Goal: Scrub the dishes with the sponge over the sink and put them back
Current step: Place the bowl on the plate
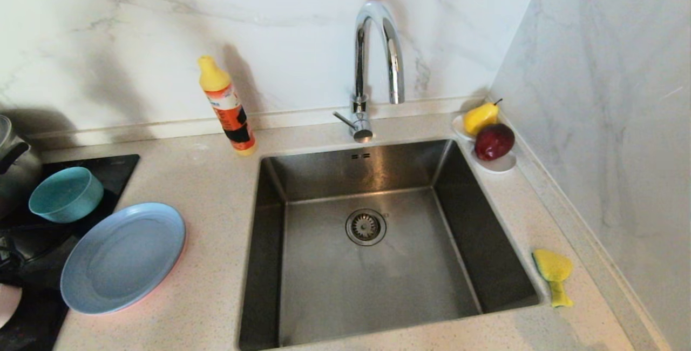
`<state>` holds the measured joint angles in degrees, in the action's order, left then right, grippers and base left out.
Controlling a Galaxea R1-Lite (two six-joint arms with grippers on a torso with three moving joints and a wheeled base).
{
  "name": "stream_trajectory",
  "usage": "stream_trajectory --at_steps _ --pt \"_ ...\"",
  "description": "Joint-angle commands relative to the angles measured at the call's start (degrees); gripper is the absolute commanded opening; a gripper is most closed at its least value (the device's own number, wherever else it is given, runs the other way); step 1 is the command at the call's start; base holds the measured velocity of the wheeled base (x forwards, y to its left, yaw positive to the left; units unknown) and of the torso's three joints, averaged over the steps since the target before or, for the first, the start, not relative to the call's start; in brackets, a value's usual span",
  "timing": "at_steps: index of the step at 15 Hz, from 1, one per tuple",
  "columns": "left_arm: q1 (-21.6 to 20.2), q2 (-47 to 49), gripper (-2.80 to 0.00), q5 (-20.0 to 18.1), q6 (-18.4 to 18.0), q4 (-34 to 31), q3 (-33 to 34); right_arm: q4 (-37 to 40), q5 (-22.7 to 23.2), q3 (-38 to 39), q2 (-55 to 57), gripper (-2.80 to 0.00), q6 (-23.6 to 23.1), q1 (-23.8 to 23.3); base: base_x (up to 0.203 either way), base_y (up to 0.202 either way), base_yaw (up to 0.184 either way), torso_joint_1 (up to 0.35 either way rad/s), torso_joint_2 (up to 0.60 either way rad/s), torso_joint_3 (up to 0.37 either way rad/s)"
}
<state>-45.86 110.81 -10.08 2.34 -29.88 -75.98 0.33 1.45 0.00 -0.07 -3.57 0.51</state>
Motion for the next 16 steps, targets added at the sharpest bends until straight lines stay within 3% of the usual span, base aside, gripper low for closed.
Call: stream_trajectory --at_steps 1,4,9,12,14,16 --pt "-0.1 -2.5 -2.8 -0.2 0.1 -0.5 0.0 0.0 0.0 0.0 -0.1 -2.8 0.0 0.0 0.0 0.0 0.0 0.0 0.0 0.0" --pt "-0.1 -8.4 -2.8 -0.8 0.0 -3.7 -0.8 0.0 0.0 0.0 -0.1 -2.8 0.0 0.0 0.0 0.0 0.0 0.0 0.0 0.0" --pt "1.4 -20.6 -2.8 -7.1 -0.7 -18.8 -6.1 0.0 0.0 0.0 0.0 -2.8 0.0 0.0 0.0 0.0 0.0 0.0 0.0 0.0" --pt "11.4 -25.4 -2.8 -7.7 0.1 -20.5 0.5 0.0 0.0 0.0 -0.1 -2.8 0.0 0.0 0.0 0.0 0.0 0.0 0.0 0.0" --pt "19.6 -25.6 -2.8 -6.1 5.1 -17.8 3.9 0.0 0.0 0.0 0.0 -2.8 0.0 0.0 0.0 0.0 0.0 0.0 0.0 0.0" --pt "26.4 -22.9 -2.8 -2.0 10.7 -10.8 7.5 0.0 0.0 0.0 0.0 -2.8 0.0 0.0 0.0 0.0 0.0 0.0 0.0 0.0"
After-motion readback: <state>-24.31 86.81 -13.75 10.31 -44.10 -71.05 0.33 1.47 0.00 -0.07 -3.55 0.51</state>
